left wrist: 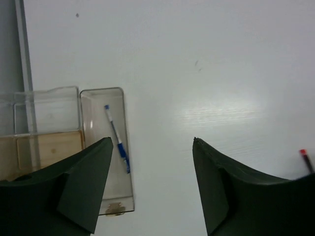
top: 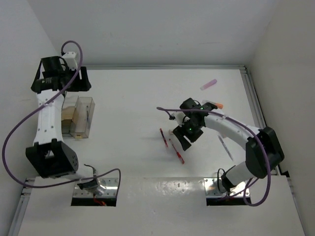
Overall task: Sort the stationery into containers
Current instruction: Place the pen in the storage box, then pick up the pen from the center of the board, then place the pen in the storage box.
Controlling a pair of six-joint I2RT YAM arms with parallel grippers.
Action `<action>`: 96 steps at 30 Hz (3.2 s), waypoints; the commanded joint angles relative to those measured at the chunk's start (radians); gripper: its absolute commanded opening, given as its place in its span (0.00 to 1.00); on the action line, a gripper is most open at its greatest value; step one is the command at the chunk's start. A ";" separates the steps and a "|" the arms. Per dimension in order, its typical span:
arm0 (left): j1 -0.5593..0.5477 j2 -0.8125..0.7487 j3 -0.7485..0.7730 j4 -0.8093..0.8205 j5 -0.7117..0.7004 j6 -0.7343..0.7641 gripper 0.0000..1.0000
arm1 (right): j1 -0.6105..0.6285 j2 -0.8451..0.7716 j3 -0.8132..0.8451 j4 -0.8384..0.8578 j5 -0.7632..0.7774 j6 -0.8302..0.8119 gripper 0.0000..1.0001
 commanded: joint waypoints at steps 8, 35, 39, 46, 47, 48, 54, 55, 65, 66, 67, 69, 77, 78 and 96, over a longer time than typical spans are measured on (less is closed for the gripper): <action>-0.013 -0.175 -0.138 0.102 0.070 -0.064 0.76 | 0.156 0.106 0.021 0.120 0.193 0.209 0.67; -0.013 -0.186 -0.242 0.159 0.053 -0.119 0.76 | 0.253 0.307 0.032 0.189 0.265 0.340 0.56; -0.013 -0.184 -0.241 0.167 0.058 -0.122 0.75 | 0.265 0.328 0.023 0.196 0.282 0.341 0.51; -0.013 -0.195 -0.259 0.188 0.105 -0.119 0.75 | 0.261 0.328 -0.001 0.196 0.301 0.338 0.11; -0.013 -0.199 -0.265 0.197 0.127 -0.121 0.74 | 0.256 0.325 -0.001 0.192 0.280 0.335 0.09; -0.013 -0.204 -0.274 0.202 0.154 -0.113 0.74 | 0.250 0.316 -0.001 0.189 0.264 0.325 0.01; -0.009 -0.274 -0.395 0.305 0.554 -0.138 0.73 | 0.173 0.155 0.038 0.149 0.065 0.182 0.00; -0.012 -0.310 -0.430 0.343 0.698 -0.159 0.73 | 0.144 0.132 0.051 0.150 0.037 0.165 0.00; -0.173 -0.542 -0.784 1.250 0.830 -0.859 0.76 | -0.022 0.112 0.616 0.254 -0.492 0.385 0.00; -0.200 -0.537 -0.764 1.242 0.816 -0.859 0.75 | -0.020 0.120 0.616 0.290 -0.492 0.428 0.00; -0.249 -0.532 -0.735 1.236 0.801 -0.863 0.75 | -0.019 0.123 0.634 0.325 -0.538 0.470 0.00; -0.300 -0.525 -0.728 1.318 0.761 -0.926 0.73 | -0.008 0.127 0.616 0.462 -0.569 0.597 0.00; -0.414 -0.439 -0.698 1.575 0.666 -1.202 0.68 | 0.058 0.118 0.590 0.621 -0.627 0.705 0.00; -0.433 -0.427 -0.686 1.542 0.653 -1.192 0.67 | 0.060 0.115 0.587 0.626 -0.632 0.706 0.00; -0.345 -0.359 -0.471 0.977 0.630 -0.849 0.00 | 0.032 0.072 0.541 0.565 -0.610 0.631 0.61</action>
